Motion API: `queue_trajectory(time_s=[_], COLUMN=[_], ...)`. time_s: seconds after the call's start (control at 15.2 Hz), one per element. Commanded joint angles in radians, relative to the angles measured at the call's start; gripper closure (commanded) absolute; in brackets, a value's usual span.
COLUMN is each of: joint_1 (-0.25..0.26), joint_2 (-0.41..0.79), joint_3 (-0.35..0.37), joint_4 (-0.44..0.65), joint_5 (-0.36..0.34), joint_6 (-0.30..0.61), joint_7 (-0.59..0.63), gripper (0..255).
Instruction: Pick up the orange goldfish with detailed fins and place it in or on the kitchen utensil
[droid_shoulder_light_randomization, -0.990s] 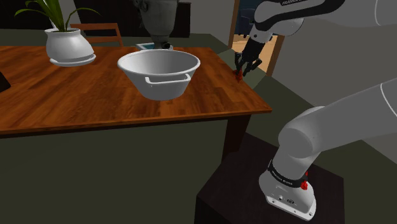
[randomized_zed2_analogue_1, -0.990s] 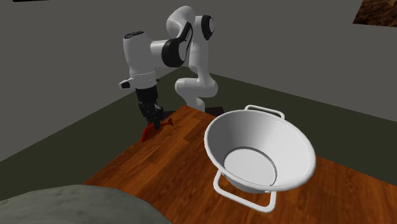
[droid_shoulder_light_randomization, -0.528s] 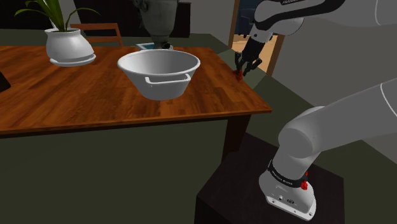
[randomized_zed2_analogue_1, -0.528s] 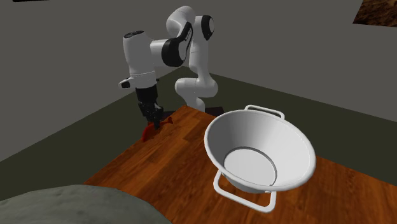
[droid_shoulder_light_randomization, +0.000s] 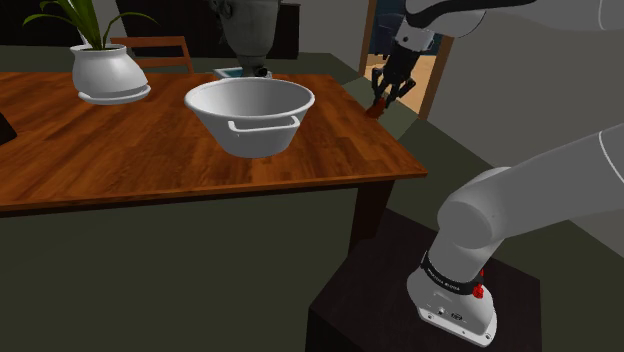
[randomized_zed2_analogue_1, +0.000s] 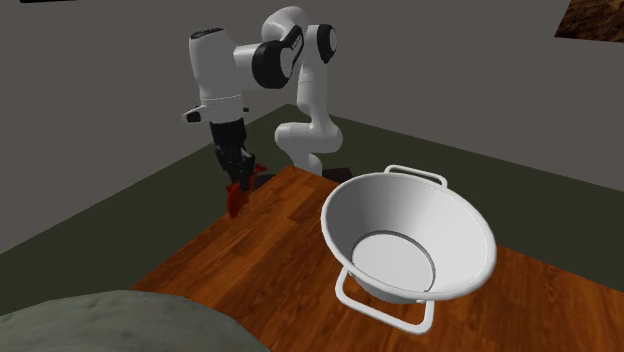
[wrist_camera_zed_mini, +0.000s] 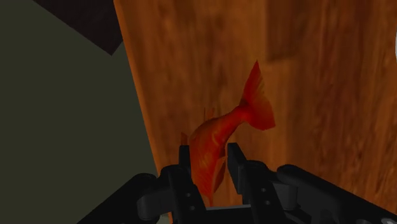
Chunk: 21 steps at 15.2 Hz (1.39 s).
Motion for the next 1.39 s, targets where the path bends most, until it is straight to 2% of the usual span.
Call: queue_trajectory(time_s=[0.0,1.32], joint_1=[0.002,0.022], joint_2=[0.006,0.068], joint_3=[0.000,0.015], joint_4=[0.031,0.349], joint_5=[0.002,0.021], joint_6=[-0.025,-0.280], joint_7=[0.001,0.025], gripper=[255,255])
